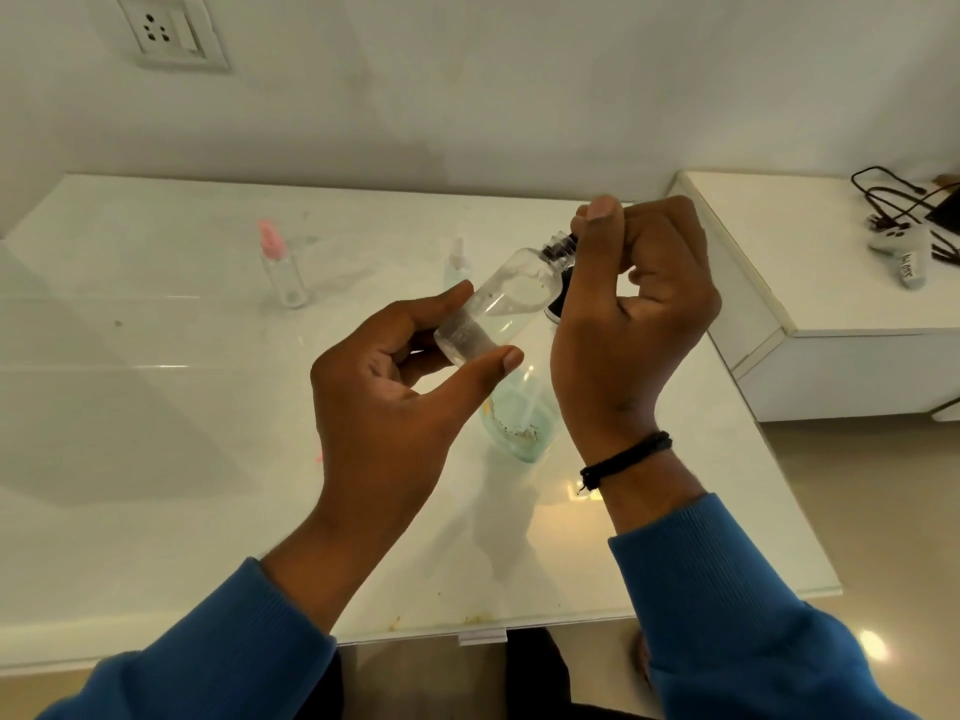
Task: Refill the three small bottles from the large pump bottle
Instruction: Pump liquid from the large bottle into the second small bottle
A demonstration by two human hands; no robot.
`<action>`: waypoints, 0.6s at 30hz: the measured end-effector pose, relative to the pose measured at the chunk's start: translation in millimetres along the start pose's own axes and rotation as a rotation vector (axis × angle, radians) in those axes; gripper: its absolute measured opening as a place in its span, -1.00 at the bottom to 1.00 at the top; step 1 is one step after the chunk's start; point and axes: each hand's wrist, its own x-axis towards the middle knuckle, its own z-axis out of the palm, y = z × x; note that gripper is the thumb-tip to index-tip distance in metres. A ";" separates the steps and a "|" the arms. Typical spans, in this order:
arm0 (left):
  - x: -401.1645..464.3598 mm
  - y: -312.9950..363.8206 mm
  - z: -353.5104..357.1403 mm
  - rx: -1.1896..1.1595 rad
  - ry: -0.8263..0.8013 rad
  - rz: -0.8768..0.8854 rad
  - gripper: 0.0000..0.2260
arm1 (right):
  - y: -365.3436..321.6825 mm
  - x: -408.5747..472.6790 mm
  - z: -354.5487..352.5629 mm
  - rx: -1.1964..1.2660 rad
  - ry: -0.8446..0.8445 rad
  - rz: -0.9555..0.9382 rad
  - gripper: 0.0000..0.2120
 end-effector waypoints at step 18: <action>-0.5 0.7 -1.0 -0.017 -0.002 -0.019 -0.60 | 2.1 -1.0 -1.2 -0.018 0.010 -0.016 -0.70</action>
